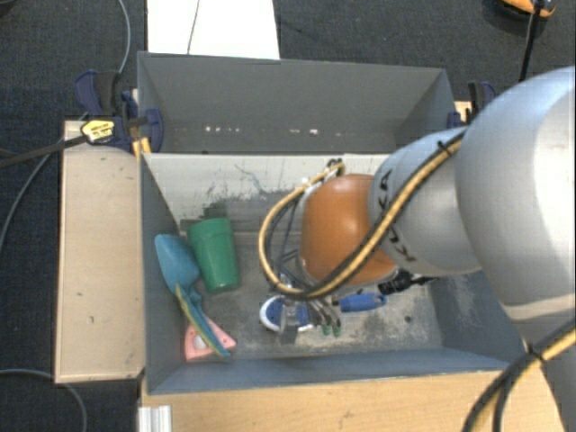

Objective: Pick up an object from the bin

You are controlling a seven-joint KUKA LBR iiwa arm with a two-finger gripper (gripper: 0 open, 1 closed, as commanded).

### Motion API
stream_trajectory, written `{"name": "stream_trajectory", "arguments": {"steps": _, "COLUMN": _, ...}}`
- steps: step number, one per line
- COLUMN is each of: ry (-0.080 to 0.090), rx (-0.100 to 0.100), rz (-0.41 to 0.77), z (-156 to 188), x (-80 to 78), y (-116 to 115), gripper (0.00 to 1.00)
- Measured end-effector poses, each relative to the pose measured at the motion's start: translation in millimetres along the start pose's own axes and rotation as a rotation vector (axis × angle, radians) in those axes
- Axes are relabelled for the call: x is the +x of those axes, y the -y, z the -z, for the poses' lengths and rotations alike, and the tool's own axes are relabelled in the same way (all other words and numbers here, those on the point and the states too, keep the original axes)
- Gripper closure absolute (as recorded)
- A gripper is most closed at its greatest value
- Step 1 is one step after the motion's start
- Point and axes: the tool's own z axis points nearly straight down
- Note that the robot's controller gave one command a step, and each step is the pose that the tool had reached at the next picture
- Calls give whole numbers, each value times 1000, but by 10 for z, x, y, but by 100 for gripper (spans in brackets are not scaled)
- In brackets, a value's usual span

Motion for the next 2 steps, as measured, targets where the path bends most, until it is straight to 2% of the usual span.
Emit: {"name": "stream_trajectory", "arguments": {"steps": 2, "ry": -2, "rx": 0, "rz": -2, "z": 158, "x": 11, "y": 2, "gripper": 100}}
